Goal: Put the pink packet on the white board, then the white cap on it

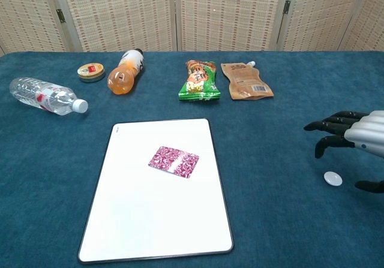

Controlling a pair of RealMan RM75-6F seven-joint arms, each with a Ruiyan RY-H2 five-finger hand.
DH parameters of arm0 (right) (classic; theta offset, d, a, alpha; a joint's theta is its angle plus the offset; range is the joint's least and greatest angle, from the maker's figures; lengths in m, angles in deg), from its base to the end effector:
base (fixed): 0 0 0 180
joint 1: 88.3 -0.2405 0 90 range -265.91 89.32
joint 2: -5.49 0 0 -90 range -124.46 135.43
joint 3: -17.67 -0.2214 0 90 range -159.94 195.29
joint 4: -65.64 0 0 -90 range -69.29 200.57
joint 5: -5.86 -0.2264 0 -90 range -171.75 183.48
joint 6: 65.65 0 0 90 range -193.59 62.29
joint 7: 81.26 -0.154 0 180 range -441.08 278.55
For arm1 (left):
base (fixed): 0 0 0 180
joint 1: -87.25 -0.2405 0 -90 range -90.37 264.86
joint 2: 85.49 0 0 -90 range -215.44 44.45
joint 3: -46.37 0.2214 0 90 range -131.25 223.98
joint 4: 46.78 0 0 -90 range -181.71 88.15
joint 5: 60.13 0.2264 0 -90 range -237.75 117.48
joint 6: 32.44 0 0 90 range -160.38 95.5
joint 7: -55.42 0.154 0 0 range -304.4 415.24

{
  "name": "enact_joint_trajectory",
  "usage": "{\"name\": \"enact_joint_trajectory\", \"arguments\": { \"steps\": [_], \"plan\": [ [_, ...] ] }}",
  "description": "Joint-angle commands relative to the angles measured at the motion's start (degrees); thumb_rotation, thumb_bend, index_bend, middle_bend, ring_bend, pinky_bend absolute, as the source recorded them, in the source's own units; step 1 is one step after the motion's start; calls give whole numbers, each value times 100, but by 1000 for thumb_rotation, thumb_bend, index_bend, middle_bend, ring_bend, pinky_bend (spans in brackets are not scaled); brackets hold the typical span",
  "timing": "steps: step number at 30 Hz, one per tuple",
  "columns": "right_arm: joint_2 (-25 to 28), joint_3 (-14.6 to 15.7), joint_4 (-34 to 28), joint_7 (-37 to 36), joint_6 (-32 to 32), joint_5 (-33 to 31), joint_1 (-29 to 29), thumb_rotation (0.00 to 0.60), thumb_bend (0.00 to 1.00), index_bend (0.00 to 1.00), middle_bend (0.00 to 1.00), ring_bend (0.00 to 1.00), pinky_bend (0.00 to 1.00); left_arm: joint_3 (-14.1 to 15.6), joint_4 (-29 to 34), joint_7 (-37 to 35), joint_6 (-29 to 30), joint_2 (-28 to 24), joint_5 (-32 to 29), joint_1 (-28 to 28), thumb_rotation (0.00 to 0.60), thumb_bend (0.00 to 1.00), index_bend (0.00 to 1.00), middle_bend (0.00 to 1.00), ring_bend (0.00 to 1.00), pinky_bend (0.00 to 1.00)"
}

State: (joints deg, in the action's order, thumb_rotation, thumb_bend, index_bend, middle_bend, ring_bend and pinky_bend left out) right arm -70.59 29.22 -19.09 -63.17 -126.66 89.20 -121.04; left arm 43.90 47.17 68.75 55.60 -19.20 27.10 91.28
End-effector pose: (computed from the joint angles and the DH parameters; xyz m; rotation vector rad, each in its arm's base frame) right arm -0.2420 -0.2404 -0.0056 2.1475 -0.6798 0.5601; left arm -0.2731 0.1832 0.1203 -1.4214 -0.7444 -0.8064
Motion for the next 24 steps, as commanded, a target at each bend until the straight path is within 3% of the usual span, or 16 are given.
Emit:
{"name": "enact_joint_trajectory", "arguments": {
  "steps": [1, 14, 24],
  "plan": [
    [-98, -58, 148, -96, 115, 27, 42, 600, 332, 279, 67, 0, 0, 8, -4, -4, 1, -3, -5, -8, 600, 234, 128, 29, 97, 0],
    [-302, -289, 483, -262, 437, 86, 83, 600, 332, 371, 108, 0, 0, 7, -27, -45, 26, -35, -46, -42, 600, 234, 128, 29, 97, 0],
    [-350, -415, 560, -289, 582, 111, 101, 600, 332, 386, 115, 0, 0, 2, -29, -17, -6, -22, -56, -22, 600, 233, 128, 29, 97, 0]
  ]
}}
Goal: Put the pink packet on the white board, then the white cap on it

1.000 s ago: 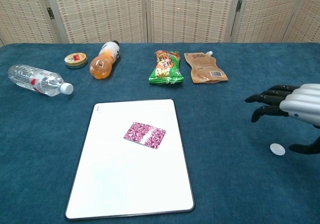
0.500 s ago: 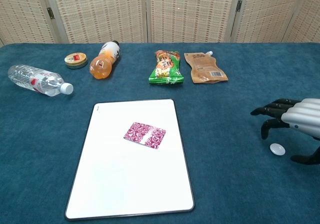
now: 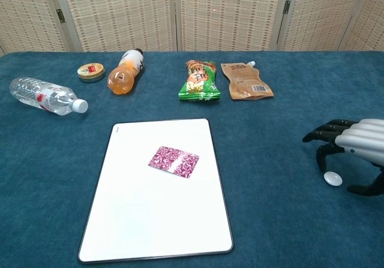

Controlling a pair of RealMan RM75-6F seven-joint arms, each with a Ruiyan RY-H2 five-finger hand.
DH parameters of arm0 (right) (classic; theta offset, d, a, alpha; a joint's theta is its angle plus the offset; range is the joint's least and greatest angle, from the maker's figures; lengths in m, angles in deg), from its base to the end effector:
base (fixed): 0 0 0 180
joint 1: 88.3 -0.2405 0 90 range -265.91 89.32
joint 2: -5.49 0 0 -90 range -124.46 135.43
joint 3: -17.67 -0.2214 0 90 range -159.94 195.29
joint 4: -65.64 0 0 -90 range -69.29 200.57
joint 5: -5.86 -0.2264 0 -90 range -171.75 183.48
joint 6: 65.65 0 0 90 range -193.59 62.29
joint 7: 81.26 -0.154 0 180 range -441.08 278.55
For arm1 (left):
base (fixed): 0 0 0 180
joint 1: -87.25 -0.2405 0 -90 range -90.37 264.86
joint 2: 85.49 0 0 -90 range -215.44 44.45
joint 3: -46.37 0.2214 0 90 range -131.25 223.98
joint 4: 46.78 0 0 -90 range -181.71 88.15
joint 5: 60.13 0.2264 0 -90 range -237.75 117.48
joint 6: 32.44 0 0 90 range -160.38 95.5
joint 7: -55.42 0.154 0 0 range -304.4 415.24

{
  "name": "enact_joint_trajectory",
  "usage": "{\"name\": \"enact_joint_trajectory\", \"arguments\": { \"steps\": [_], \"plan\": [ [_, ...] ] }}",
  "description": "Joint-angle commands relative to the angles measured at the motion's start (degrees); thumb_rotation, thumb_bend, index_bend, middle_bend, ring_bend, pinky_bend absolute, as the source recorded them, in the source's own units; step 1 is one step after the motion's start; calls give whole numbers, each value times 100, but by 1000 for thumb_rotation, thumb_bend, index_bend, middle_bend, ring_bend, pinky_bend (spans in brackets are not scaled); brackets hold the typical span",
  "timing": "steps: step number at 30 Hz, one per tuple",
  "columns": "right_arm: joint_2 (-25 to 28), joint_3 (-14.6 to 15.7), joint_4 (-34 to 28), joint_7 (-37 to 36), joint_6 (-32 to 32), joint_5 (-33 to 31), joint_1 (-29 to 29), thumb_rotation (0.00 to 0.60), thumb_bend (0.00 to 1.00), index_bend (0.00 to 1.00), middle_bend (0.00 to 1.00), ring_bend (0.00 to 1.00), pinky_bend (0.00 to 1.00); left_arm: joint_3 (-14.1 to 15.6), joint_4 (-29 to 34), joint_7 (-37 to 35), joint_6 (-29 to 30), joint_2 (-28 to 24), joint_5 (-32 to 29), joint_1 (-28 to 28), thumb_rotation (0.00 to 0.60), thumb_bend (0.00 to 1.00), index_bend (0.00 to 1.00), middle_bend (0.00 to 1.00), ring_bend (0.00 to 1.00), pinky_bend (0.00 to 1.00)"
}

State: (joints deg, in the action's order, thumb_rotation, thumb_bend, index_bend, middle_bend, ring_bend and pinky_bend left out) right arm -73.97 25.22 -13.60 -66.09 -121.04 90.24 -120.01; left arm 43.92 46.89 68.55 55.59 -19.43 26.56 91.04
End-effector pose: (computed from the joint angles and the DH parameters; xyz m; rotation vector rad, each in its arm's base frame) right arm -0.2496 -0.2539 -0.0206 2.1509 -0.7280 0.5381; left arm -0.2768 0.1821 0.1223 -1.4136 -0.7479 -0.7933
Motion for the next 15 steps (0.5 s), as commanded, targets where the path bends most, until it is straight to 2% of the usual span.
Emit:
{"name": "enact_joint_trajectory", "arguments": {
  "steps": [1, 15],
  "plan": [
    [-25, -31, 21, 5, 44, 11, -7, 600, 332, 389, 117, 0, 0, 0, -1, 6, -11, 4, -3, 5, 600, 233, 128, 29, 97, 0],
    [-122, -163, 94, 76, 193, 1, -2, 600, 332, 441, 150, 0, 0, 1, -68, -46, -38, 17, -44, 5, 600, 233, 128, 29, 97, 0]
  ]
}}
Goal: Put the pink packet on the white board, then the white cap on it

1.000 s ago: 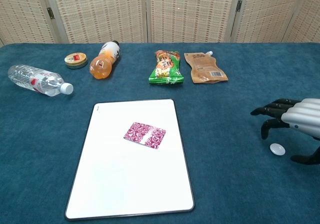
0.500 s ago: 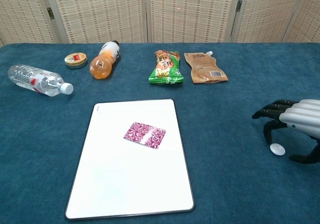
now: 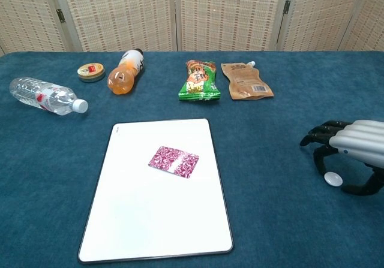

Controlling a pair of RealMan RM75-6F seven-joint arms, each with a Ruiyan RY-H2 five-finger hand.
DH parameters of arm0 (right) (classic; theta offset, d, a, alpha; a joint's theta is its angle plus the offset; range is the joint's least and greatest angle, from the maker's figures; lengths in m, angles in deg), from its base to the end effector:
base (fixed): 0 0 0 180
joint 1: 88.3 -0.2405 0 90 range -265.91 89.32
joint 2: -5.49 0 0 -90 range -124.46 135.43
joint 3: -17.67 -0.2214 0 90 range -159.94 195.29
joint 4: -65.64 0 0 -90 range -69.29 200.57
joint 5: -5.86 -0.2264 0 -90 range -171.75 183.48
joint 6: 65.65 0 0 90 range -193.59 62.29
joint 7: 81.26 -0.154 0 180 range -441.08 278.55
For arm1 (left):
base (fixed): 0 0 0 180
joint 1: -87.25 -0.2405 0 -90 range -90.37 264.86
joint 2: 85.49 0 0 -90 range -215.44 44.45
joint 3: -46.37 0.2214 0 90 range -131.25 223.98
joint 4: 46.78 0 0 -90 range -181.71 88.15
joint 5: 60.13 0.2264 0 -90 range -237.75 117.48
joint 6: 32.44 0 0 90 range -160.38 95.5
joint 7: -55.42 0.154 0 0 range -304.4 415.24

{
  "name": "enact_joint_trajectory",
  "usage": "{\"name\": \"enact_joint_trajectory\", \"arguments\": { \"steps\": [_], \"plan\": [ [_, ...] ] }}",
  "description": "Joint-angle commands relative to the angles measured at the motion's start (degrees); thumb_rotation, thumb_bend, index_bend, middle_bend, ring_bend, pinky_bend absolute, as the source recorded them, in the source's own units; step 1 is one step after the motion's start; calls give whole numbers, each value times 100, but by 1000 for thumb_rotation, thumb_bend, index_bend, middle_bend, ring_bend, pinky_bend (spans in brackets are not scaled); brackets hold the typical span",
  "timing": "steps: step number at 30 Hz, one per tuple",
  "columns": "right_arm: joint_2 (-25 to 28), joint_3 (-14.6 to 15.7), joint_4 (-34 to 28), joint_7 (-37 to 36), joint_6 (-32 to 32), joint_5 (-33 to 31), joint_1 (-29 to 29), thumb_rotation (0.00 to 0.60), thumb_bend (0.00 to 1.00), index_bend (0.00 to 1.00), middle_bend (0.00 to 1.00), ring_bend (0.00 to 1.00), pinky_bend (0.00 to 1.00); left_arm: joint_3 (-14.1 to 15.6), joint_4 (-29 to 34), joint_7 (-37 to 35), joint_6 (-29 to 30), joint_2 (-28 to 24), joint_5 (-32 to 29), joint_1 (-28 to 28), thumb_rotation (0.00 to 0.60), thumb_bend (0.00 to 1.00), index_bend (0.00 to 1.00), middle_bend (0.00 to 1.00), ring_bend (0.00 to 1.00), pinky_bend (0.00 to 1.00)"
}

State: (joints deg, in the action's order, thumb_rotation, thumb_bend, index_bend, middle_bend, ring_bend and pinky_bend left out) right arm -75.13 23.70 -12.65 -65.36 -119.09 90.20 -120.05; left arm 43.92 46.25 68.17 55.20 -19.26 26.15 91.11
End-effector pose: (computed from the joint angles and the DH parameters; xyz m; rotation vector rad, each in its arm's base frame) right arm -0.2470 -0.2586 -0.0269 2.1584 -0.7247 0.5289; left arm -0.2800 0.1826 0.1218 -1.4130 -0.7540 -0.7853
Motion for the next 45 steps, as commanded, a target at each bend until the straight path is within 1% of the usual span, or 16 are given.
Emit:
{"name": "enact_joint_trajectory", "arguments": {
  "steps": [1, 10, 16, 20, 23, 28, 33, 38, 42, 45],
  "plan": [
    [-6, -19, -3, 2, 1, 6, 4, 600, 332, 442, 150, 0, 0, 1, -9, -14, 0, 0, -5, -3, 600, 233, 128, 29, 97, 0],
    [4, -86, -45, 45, 47, 4, 3, 600, 331, 475, 171, 0, 0, 6, -36, -34, 11, 2, -12, -15, 600, 233, 128, 29, 97, 0],
    [111, -175, -278, 66, 15, 99, -69, 600, 331, 481, 178, 0, 0, 4, -27, -42, 34, -11, 9, -19, 600, 234, 128, 29, 97, 0],
    [157, -388, -579, 120, 201, 67, -307, 600, 332, 481, 179, 0, 0, 15, -17, -48, 61, -21, 23, -38, 600, 233, 128, 29, 97, 0],
    [109, -622, -812, 245, 444, -18, -586, 600, 332, 481, 179, 0, 0, 22, -7, -51, 86, -34, 29, -57, 600, 234, 127, 29, 97, 0],
    [-160, -1091, -1098, 842, 975, -503, -1143, 600, 331, 480, 179, 0, 0, 29, 12, -68, 152, -74, 48, -98, 600, 233, 128, 29, 97, 0],
    [-558, -1401, -1106, 1360, 1421, -1096, -1666, 600, 333, 480, 177, 0, 0, 33, 4, -97, 186, -108, 31, -136, 600, 233, 128, 29, 97, 0],
    [-1006, -1555, -881, 1849, 1669, -1710, -2163, 600, 332, 481, 175, 0, 0, 34, -26, -146, 205, -124, -8, -174, 600, 233, 128, 29, 97, 0],
    [-1255, -1597, -693, 2144, 1724, -2186, -2473, 600, 331, 480, 171, 11, 0, 36, -61, -191, 214, -126, -32, -200, 600, 233, 128, 29, 97, 0],
    [-1388, -1573, -576, 2326, 1730, -2509, -2677, 600, 332, 480, 167, 9, 0, 35, -86, -230, 216, -133, -48, -214, 600, 233, 128, 29, 97, 0]
  ]
}}
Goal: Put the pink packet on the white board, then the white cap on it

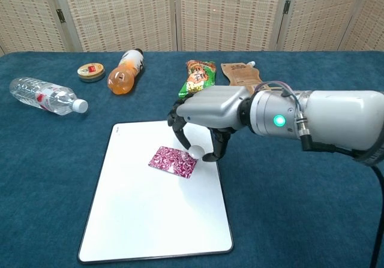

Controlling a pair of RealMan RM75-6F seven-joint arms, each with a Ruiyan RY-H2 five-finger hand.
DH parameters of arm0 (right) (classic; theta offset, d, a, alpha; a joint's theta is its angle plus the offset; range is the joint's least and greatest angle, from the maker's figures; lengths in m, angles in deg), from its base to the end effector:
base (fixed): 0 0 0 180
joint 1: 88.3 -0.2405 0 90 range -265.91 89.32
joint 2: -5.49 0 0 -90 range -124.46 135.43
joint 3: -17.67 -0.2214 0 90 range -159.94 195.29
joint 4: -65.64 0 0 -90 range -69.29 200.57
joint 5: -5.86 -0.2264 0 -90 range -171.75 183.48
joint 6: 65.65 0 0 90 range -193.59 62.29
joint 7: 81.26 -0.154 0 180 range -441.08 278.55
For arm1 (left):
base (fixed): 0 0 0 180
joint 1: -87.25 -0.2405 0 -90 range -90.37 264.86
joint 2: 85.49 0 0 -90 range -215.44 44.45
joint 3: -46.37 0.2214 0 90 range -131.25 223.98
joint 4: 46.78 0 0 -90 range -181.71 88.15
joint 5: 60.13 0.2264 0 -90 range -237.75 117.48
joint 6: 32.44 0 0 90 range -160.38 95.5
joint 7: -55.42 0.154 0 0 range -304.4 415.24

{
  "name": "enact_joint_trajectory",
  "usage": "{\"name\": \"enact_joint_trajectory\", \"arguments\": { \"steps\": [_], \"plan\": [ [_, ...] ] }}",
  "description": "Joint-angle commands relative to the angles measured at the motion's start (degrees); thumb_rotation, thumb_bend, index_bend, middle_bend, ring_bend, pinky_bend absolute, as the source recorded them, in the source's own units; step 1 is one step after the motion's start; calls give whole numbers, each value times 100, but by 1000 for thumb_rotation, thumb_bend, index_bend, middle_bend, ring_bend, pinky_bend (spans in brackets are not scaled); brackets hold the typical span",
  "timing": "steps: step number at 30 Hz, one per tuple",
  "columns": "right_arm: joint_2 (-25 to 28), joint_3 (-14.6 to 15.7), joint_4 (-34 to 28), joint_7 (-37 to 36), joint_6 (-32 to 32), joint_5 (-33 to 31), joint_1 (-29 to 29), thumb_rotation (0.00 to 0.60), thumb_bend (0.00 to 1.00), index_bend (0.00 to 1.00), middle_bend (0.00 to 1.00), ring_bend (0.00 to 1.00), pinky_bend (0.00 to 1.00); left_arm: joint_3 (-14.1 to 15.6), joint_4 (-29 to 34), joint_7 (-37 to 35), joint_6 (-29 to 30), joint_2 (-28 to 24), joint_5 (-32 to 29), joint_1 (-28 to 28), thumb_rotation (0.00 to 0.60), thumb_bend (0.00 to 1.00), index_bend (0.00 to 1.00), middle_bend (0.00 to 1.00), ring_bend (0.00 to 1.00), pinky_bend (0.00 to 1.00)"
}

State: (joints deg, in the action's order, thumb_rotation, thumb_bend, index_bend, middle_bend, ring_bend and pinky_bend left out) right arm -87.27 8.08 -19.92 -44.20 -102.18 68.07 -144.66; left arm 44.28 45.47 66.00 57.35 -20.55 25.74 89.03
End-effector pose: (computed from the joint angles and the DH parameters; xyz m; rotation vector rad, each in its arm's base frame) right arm -0.0378 -0.3052 -0.1006 2.4068 -0.5557 0.7275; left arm -0.2912 0.1709 0.1346 -1.3676 -0.7582 -0.7719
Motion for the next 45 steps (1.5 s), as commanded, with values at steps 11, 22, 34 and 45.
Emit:
{"name": "enact_joint_trajectory", "arguments": {
  "steps": [11, 22, 34, 45],
  "plan": [
    [-510, 126, 569, 428, -14, -978, -753, 600, 332, 449, 157, 3, 0, -16, -70, -88, -18, -8, -23, -11, 600, 233, 128, 29, 97, 0],
    [-611, 281, 718, 327, -65, -1115, -1024, 600, 331, 266, 138, 0, 0, -16, -137, -145, -34, 20, -49, -30, 600, 233, 127, 29, 97, 0],
    [883, 704, -849, 238, -1617, -676, -115, 600, 332, 225, 103, 2, 0, -65, -155, -115, -141, 81, -16, 81, 600, 233, 127, 29, 97, 0],
    [2492, 1557, -2025, -581, -3902, 614, 1755, 600, 332, 180, 73, 0, 0, -138, -38, 94, -356, 216, 92, 344, 600, 234, 126, 29, 97, 0]
  ]
}}
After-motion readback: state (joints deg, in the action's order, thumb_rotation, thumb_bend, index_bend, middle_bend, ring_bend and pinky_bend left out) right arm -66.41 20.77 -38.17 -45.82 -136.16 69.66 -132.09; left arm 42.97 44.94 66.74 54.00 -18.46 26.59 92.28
